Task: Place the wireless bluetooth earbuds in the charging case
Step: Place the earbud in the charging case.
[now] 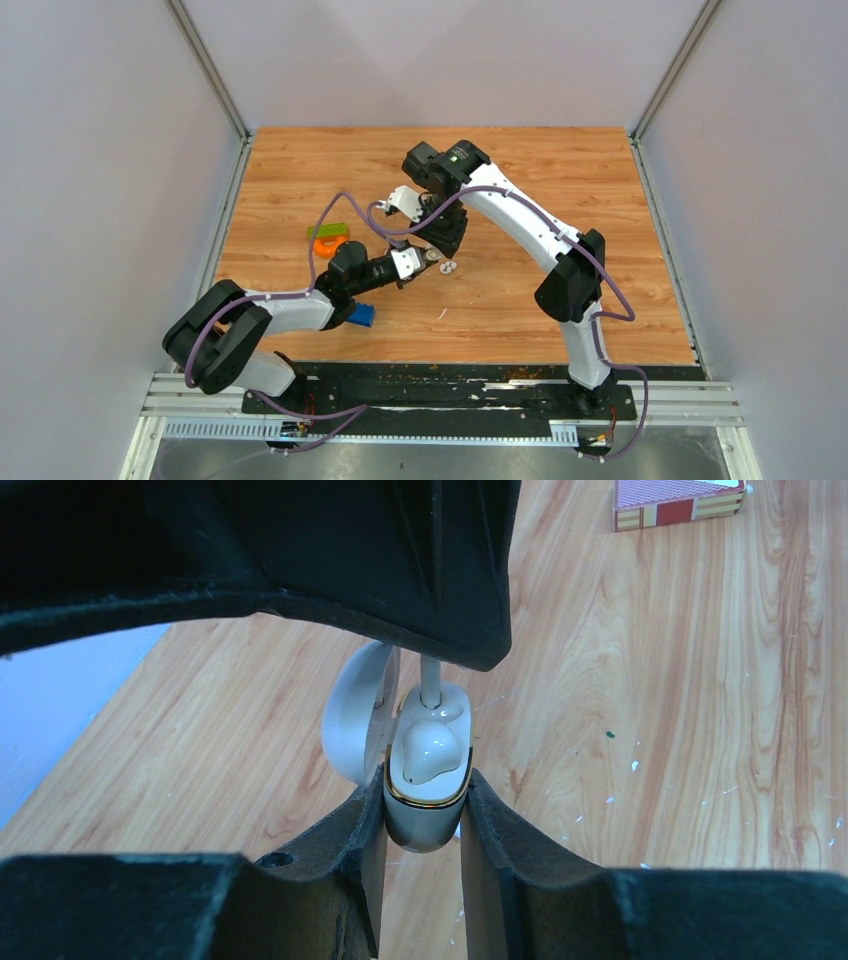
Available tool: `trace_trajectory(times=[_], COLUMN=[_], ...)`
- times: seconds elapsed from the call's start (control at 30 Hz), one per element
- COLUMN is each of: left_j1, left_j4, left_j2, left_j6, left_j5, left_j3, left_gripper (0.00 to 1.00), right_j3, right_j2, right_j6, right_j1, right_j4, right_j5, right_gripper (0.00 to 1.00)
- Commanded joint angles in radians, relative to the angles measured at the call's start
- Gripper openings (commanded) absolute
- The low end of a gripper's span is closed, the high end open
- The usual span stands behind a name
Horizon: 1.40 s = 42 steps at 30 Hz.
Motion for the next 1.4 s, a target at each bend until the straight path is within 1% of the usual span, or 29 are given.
trace_trajectory(times=[0.0,0.13,0.33,0.53,0.87,1.37], left_j1=[-0.01,-0.009,-0.01,-0.01,-0.01,-0.019], left_j4=[0.039,0.048,0.056,0.054,0.04,0.019], left_j2=[0.005,0.012,0.015,0.022,0.025,0.032], left_j6=[-0.014,-0.049,-0.065,-0.063,-0.048,-0.049], left_j5=[-0.004,-0.007,-0.018,-0.014,-0.022,-0.041], left_j3=[0.044,0.048,0.051,0.057,0.061,0.076], left_gripper=[0.09,0.09,0.09,0.09,0.08,0.08], right_j3=[0.042,0.043,0.044,0.046,0.022,0.034], right_j2=[0.001,0.002,0.002,0.003,0.0,0.028], right_j6=[0.029,0.041,0.054,0.056,0.034,0.032], right_j1=[0.013,0.016,0.016,0.016,0.029,0.049], right_j4=[-0.002,0.003,0.011,0.01,0.008,0.011], right_j5=[0.004,0.014,0.017,0.027,0.085,0.105], right_gripper=[0.16,0.21,0.22,0.21,0.19,0.18])
